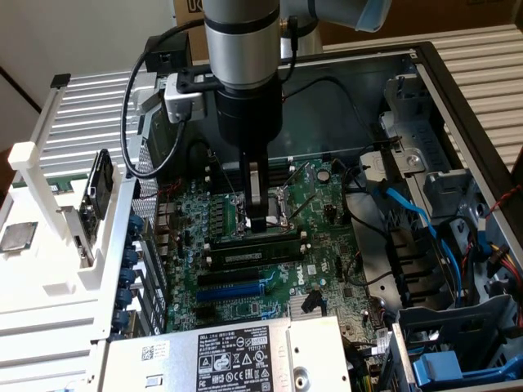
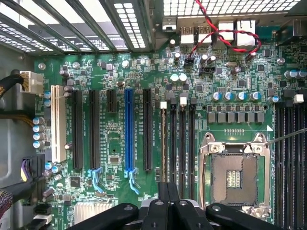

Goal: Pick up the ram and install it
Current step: 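Press down the ram until it locks into place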

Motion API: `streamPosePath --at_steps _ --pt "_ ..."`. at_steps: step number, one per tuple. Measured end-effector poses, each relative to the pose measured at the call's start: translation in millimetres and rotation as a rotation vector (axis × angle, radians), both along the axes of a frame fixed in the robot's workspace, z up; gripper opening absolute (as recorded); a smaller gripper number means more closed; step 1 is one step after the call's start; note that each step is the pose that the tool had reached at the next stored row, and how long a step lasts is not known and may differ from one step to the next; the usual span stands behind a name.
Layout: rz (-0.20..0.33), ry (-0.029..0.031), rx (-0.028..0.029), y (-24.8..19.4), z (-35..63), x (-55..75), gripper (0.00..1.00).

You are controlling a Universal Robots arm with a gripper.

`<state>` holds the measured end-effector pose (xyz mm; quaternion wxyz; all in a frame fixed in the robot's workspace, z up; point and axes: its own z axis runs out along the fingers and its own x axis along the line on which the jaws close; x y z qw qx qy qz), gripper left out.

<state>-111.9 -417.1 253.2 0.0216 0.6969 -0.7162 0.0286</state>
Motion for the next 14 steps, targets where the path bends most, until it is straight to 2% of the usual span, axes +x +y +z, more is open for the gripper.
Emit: streamPosePath --at_steps 9,14 --pt "-0.006 0.0001 -0.0001 0.0 1.5 0.0 0.1" --pt "-0.087 0.0001 -0.0002 0.0 1.5 0.0 0.1"
